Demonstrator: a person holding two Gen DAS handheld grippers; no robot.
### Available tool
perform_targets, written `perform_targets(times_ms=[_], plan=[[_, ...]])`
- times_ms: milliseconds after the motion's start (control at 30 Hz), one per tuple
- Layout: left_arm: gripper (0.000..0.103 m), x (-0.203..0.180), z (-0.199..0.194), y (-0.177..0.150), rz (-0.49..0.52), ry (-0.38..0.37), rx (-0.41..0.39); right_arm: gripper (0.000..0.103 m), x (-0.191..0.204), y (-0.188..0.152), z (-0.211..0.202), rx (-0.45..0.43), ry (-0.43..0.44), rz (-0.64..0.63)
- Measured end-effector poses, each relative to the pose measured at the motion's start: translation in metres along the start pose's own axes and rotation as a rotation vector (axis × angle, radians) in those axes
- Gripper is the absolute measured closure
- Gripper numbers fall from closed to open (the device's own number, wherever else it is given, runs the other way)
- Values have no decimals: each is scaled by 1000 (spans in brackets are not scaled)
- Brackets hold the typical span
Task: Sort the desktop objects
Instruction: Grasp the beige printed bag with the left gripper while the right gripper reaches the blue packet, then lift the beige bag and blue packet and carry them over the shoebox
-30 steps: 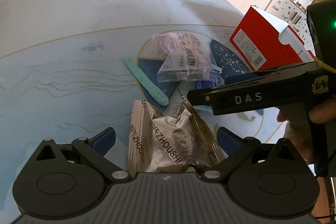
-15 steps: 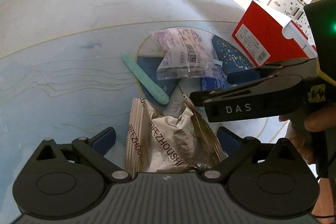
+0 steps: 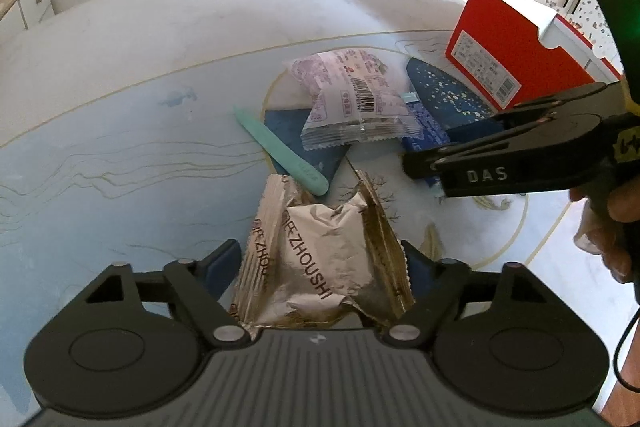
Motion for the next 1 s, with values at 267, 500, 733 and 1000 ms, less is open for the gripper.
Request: perform_targets(times_ms=[267,500,733,1000], plan=[[36,1,-5,-1,-24,-10,-5,65,-9,-9,-8,15,20,28],[49,0,-9,-3,-49,-19,-11,65,-21,-24,-23,35,58,106],[51,-2,-17,-6,-80,-14,-2,65,-26,-36,-52,17,92,125],[51,-15,-36,-2,-85,-19,-22,65,-36,-41,-82,-16,112,140]])
Point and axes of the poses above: each gripper's, at about its wrist camera, not at the fingertips, and z roughly the way its jaws point, x to its left, y to its top, the point moved 5 cm from there along z, roughly the way its jaws point, and after that the axes turned 3 degrees about -x, right-handed, at the moved point
